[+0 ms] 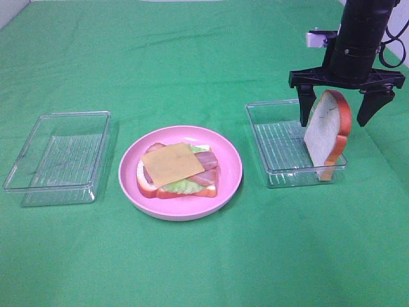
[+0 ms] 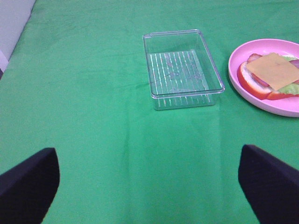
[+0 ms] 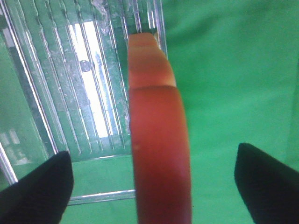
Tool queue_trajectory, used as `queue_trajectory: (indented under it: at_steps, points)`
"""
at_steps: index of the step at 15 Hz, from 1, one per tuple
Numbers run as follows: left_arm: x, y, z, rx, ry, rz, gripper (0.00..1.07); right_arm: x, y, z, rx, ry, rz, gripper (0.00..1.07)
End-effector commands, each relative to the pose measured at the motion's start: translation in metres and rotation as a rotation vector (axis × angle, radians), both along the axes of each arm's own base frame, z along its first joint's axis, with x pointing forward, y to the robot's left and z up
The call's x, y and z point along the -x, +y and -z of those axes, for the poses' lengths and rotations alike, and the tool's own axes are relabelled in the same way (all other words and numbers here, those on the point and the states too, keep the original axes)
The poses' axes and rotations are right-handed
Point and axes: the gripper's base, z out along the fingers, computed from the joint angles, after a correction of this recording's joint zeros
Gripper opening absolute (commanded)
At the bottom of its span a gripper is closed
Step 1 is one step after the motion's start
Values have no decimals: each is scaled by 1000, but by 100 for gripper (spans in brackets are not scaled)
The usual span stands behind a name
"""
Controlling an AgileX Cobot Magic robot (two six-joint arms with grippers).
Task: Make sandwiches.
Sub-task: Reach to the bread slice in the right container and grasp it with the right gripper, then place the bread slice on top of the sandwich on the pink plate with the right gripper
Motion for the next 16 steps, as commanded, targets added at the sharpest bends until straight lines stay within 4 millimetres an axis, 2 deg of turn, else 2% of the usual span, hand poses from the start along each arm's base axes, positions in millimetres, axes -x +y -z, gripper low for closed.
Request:
queue_trajectory:
  at_steps: [1,3,4,9,10,12,14,16]
  points:
    - [1,0,0,4,-23,3,98,10,-4,0,21,116,9,58]
    - [1,0,0,4,-23,3,98,10,-3,0,24,114,23,34]
    - [1,0,0,4,-23,3,98,10,-3,-1,22,112,25,30]
    - [1,0,0,4,-23,3,98,10,-3,-1,19,113,22,29]
    - [1,0,0,4,-23,3,98,11,-2,-1,16,113,24,25]
    - [1,0,0,4,-23,3,98,11,-1,-1,6,114,30,3]
    - [1,0,0,4,-23,3,98,12,1,-5,-20,108,44,0]
    - [1,0,0,4,-23,3,98,15,2,-21,-45,74,48,0]
